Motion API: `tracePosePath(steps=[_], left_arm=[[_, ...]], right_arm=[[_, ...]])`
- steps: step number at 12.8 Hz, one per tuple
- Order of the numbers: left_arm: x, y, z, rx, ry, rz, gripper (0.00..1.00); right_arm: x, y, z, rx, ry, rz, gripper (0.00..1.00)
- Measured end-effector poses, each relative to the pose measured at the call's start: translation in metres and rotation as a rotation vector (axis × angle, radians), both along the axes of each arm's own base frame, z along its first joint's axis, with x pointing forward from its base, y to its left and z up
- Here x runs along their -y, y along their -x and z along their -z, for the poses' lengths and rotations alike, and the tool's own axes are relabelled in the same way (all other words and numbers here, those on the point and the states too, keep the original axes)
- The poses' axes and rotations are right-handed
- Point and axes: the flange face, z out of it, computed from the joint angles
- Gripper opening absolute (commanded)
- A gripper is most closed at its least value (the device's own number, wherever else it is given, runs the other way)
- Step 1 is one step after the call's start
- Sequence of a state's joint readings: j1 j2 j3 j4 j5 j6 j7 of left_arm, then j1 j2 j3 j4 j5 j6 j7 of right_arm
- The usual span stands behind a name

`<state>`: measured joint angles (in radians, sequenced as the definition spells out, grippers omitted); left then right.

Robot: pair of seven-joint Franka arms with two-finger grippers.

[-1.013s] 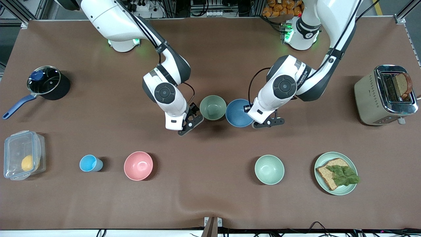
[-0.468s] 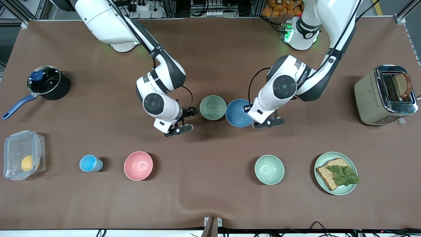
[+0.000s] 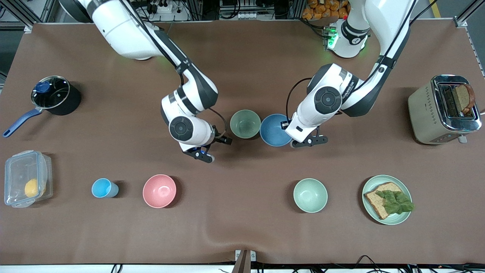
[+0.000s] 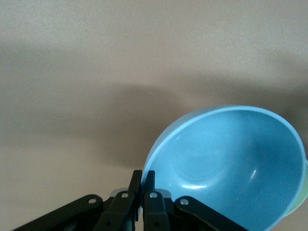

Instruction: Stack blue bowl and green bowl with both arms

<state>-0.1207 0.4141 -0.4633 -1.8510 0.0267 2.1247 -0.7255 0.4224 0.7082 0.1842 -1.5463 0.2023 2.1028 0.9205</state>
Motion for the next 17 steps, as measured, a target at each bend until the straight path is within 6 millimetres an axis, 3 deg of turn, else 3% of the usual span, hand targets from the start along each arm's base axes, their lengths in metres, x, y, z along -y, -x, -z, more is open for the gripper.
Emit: tracePosePath(steps=[4,10,17], left_arm=[[0.0,0.0,0.001,-0.002,-0.001,0.0,0.0],[0.003,0.003,0.003,-0.007,-0.003,0.003,0.0],[0.056,0.041,0.002,-0.027,-0.007,-0.027,0.0]], right_arm=[[0.0,-0.019,0.037,-0.035,0.022,0.13,1.0],[-0.022,-0.019,0.045,-0.072,0.038,0.234,1.0],[-0.021,-0.011,0.047,-0.149,0.094,0.307,1.0]])
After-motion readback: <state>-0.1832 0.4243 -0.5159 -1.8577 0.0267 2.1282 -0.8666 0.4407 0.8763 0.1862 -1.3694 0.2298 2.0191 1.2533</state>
